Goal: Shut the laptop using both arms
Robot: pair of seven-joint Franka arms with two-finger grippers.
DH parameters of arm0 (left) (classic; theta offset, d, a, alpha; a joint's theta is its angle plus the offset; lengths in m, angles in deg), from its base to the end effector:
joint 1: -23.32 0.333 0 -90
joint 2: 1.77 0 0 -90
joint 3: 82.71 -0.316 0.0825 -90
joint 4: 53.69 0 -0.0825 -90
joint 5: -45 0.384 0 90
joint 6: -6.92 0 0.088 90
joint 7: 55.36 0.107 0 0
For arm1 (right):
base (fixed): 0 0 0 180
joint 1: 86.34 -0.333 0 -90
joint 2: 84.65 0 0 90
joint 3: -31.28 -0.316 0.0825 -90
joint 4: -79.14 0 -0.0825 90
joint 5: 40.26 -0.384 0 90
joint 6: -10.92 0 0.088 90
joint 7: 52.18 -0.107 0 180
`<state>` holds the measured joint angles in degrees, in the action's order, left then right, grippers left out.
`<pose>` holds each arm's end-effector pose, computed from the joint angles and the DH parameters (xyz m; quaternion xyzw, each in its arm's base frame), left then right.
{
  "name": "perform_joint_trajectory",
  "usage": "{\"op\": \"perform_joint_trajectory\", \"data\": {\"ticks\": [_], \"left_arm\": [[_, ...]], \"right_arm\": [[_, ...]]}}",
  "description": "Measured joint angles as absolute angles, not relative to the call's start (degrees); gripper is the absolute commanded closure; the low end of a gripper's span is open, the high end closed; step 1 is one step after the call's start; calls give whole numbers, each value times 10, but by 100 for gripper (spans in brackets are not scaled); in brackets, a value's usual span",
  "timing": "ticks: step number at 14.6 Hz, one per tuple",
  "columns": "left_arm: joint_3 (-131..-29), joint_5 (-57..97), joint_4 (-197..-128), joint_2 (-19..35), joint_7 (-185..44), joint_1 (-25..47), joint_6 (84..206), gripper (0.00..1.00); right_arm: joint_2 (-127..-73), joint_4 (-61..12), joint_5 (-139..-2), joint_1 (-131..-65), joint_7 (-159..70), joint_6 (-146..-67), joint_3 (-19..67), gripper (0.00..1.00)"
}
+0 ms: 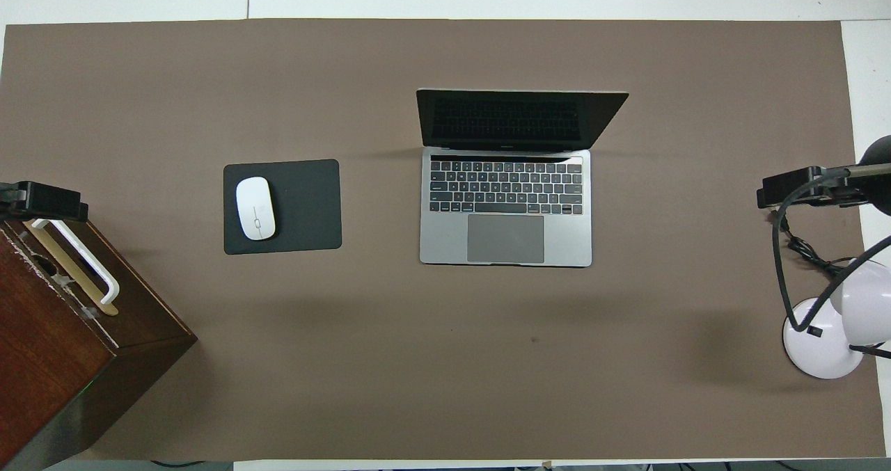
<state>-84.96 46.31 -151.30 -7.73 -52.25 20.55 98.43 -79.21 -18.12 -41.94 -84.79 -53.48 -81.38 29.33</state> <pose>0.5232 -0.0013 0.6200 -0.9994 0.0321 0.0015 0.0094 0.5275 0.0076 0.6194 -0.9999 0.0085 -0.0040 0.0131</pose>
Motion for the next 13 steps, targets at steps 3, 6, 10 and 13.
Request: {"op": "perform_joint_trajectory", "data": {"ticks": [3,6,10,13], "left_arm": [[-850,463,-1513,-77,-523,205,984,0],[-850,463,-1513,-77,-523,205,984,0],[-850,463,-1513,-77,-523,205,984,0],[-849,463,-1513,-77,-523,205,984,97]], "right_arm": [[-792,-181,-419,-848,-535,-814,293,0],[-792,-181,-419,-848,-535,-814,293,0],[-793,-181,-419,-850,-535,-814,293,0],[-799,-180,-419,-852,-535,-829,293,0]]}}
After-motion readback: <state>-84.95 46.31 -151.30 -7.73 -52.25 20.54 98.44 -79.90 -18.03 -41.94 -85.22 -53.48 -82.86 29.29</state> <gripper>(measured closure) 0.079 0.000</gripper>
